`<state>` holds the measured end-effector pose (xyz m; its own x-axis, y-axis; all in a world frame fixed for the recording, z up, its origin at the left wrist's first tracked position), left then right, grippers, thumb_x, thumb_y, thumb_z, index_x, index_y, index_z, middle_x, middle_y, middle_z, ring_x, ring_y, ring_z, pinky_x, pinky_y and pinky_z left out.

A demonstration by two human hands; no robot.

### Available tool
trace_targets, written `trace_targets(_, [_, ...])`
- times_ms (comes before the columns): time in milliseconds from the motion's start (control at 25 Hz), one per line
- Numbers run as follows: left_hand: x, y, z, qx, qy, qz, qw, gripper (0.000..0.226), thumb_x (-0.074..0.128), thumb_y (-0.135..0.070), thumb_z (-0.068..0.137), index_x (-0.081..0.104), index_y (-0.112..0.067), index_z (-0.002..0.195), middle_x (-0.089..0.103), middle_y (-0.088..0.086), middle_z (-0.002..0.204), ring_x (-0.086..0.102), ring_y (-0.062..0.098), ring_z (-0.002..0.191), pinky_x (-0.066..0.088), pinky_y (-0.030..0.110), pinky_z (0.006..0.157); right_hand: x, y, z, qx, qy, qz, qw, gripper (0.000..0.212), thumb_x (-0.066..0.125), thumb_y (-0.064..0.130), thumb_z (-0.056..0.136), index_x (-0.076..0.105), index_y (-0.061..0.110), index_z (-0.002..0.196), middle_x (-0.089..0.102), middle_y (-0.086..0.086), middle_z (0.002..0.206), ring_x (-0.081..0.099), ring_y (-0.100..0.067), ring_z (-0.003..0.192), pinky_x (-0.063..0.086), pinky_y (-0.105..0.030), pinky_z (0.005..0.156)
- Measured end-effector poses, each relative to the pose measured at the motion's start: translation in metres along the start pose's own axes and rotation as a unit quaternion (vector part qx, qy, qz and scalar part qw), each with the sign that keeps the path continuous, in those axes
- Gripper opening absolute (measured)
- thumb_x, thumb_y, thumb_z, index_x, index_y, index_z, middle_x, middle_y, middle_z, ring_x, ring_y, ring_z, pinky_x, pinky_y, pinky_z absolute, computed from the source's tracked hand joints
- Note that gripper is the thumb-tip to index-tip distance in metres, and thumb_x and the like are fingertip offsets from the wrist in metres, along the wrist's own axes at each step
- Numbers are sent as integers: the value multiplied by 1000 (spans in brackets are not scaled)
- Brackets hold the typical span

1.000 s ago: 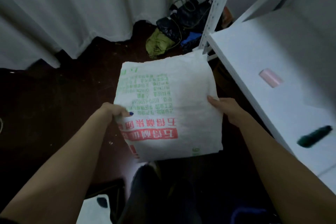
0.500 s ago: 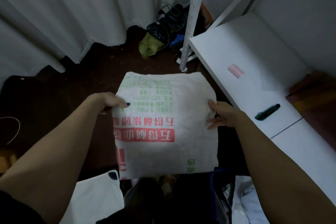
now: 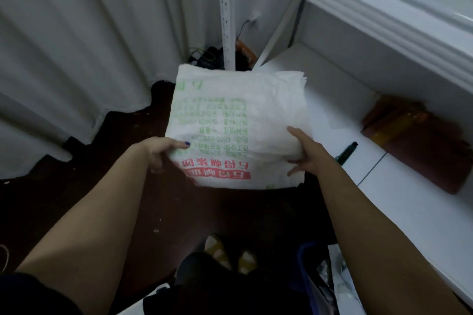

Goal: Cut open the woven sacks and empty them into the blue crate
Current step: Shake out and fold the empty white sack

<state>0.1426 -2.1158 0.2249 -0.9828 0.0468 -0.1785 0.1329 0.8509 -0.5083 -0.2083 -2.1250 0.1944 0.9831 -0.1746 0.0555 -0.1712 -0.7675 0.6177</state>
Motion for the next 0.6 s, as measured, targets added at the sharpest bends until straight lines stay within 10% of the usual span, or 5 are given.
trace_targets(200, [41, -18, 10, 4, 114, -178, 977, 33, 65, -43, 80, 58, -18, 101, 60, 15, 105, 57, 32, 100, 51, 54, 80, -31, 16, -11, -82, -77, 161, 980, 53, 75, 10, 73, 48, -2, 118, 54, -16, 109, 58, -30, 94, 58, -44, 63])
trace_targets(400, [65, -17, 42, 20, 41, -282, 958, 15, 47, 2, 90, 53, -5, 79, 54, 9, 81, 54, 15, 71, 52, 20, 41, -50, 0, -20, -122, -101, 286, 945, 46, 68, -2, 76, 53, -1, 120, 64, -16, 110, 64, -30, 97, 56, -39, 83])
trace_targets(600, [87, -13, 36, -14, 185, -177, 966, 27, 35, 9, 85, 59, 0, 92, 70, 13, 73, 69, 21, 62, 56, 25, 49, -75, -28, -35, -70, -23, 230, 970, 60, 79, 0, 63, 58, 2, 119, 63, -17, 122, 61, -32, 112, 43, -44, 104])
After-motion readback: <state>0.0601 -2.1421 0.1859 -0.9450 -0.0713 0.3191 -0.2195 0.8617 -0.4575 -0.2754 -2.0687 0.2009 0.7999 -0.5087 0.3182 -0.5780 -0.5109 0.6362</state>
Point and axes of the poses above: each hand's wrist, its own z-axis towards the middle knuckle, its own x-axis out of the palm, y = z × x, the point moved 9 cm from there along z, towards the middle knuckle
